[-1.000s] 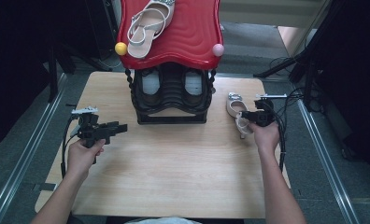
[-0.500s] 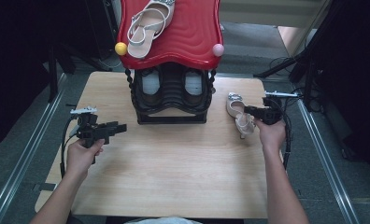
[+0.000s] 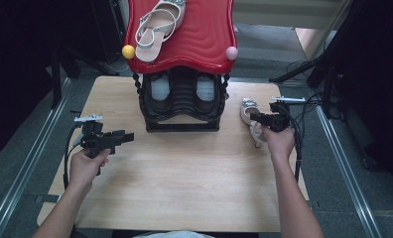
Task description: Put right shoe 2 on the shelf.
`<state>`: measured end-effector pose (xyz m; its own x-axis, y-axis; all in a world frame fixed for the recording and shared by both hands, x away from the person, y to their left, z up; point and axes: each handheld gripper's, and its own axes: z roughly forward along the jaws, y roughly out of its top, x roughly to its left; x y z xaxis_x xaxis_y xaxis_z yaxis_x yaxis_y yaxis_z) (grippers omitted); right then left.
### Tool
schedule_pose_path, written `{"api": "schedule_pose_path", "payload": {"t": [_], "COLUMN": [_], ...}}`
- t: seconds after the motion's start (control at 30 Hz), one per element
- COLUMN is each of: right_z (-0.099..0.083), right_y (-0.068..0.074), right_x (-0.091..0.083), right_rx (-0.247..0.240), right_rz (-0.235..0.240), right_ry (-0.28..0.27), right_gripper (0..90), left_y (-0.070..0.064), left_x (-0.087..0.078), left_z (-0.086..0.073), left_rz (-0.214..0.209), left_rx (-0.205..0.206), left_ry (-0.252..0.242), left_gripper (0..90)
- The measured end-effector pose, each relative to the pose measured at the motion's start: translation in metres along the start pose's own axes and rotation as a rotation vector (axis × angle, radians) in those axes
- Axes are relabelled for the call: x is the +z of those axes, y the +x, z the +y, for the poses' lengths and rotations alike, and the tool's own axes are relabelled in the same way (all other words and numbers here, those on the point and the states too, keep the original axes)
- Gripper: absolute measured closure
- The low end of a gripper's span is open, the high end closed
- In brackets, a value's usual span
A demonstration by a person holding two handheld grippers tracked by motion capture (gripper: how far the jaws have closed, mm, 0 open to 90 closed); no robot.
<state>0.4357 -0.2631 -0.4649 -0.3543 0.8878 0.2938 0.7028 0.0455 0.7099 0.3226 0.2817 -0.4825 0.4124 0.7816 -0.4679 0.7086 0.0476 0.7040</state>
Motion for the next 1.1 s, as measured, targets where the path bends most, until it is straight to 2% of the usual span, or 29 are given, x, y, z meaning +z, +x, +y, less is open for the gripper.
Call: {"api": "schedule_pose_path", "payload": {"t": [0.13,0.37,0.5,0.7,0.97,1.1], "right_z": [-0.001,-0.004,-0.006,-0.009,-0.009,-0.008], "right_y": [0.000,0.001,-0.001,-0.001,-0.001,0.001], "right_x": [0.006,0.017,0.023,0.032,0.035,0.038], "right_rx": [0.012,-0.001,0.014,0.009,-0.001,-0.007], "right_rz": [0.000,-0.019,-0.021,-0.046,-0.084,-0.107], "right_ry": [0.010,0.022,0.027,0.045,0.071,0.113], "right_gripper": [70.0,70.1,70.0,70.1,76.3,81.8], "left_y": [0.001,0.002,0.003,0.005,0.005,0.005], "left_x": [0.000,-0.004,-0.007,-0.012,-0.013,-0.012], "left_z": [-0.001,-0.003,-0.005,-0.007,-0.008,-0.008], "left_rz": [-0.001,0.003,0.005,0.012,0.011,0.011], "left_rx": [-0.004,-0.008,-0.019,-0.019,-0.028,-0.029], "left_ry": [-0.001,-0.001,-0.010,-0.013,-0.018,-0.016], "left_gripper": [42.3,42.3,42.1,42.0,42.0,41.9]}}
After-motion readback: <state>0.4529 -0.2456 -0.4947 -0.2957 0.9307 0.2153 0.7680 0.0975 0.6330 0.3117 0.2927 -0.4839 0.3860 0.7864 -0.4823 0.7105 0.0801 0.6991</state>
